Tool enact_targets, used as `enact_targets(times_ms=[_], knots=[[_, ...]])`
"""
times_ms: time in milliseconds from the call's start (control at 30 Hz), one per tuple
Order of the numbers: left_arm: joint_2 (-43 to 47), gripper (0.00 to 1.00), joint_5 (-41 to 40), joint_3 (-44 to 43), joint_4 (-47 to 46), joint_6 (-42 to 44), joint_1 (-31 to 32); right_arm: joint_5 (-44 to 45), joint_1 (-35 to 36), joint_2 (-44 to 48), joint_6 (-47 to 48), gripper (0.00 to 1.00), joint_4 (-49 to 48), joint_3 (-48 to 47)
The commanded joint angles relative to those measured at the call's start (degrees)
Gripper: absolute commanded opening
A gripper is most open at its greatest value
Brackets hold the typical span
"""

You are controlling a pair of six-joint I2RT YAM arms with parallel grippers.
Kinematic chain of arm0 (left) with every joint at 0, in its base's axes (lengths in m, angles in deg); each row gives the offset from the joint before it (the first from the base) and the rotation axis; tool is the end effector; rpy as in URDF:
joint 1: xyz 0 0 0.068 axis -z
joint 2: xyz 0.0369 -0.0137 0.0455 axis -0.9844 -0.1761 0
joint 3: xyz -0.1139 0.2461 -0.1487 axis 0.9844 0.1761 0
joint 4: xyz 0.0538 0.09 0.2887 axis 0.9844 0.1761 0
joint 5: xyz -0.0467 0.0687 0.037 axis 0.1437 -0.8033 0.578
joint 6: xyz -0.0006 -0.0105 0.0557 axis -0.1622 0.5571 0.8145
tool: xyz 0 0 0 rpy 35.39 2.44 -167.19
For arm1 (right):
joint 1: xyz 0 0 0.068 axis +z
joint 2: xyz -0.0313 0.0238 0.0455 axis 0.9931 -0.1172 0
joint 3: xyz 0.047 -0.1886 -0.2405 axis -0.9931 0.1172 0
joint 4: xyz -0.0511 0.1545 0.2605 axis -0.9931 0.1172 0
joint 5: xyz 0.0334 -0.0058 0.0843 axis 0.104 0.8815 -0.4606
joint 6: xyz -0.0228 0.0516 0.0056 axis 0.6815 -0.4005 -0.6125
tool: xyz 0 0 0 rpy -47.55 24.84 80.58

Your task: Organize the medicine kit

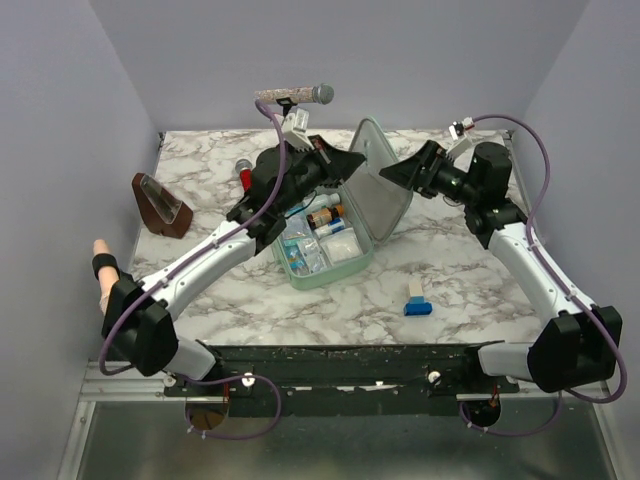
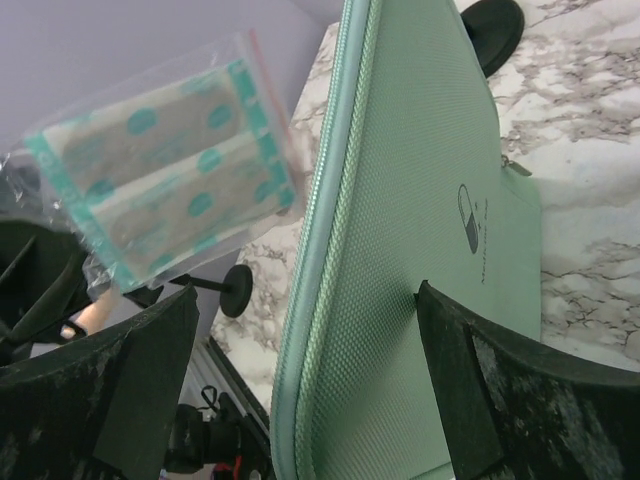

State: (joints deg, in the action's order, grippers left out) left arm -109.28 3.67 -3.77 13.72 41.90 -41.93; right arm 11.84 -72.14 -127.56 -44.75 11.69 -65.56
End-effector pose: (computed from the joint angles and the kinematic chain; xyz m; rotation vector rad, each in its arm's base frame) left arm 0.2954 -0.2364 0.4212 -0.0197 1.6054 -1.2805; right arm 0.3332 0.0885 0.3757 0.0231 1.8876 1.1736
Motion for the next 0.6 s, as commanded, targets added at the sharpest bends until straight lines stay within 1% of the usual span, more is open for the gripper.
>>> enact_targets(times_ms=[0,133,233,400,567], knots=[[-4.9,0.0,8.8,-5.4,-11.0,-7.1,-0.5,-5.6,-0.4,2.8,-1.2,0.97,-4.3,2.9],[-8.6,0.0,8.4,-9.1,-12.0,-9.1,-0.6,-5.9,-0.4,4.1,-1.8,0.97,-5.2,4.3],[-10.7,0.0,7.9,-9.1,-12.7,-10.8,-0.6,-5.9,-0.4,4.5,-2.1,0.97,-5.8,5.3],[-11.8,0.0,5.6,-3.9,-15.5,-14.0,-0.7,-5.8,-0.4,4.8,-2.1,0.97,-5.9,5.7],[-9.8,0.0,3.5,0.9,-17.9,-14.5,-1.3,-5.7,-0.4,4.8,-2.1,0.97,-6.0,5.5]])
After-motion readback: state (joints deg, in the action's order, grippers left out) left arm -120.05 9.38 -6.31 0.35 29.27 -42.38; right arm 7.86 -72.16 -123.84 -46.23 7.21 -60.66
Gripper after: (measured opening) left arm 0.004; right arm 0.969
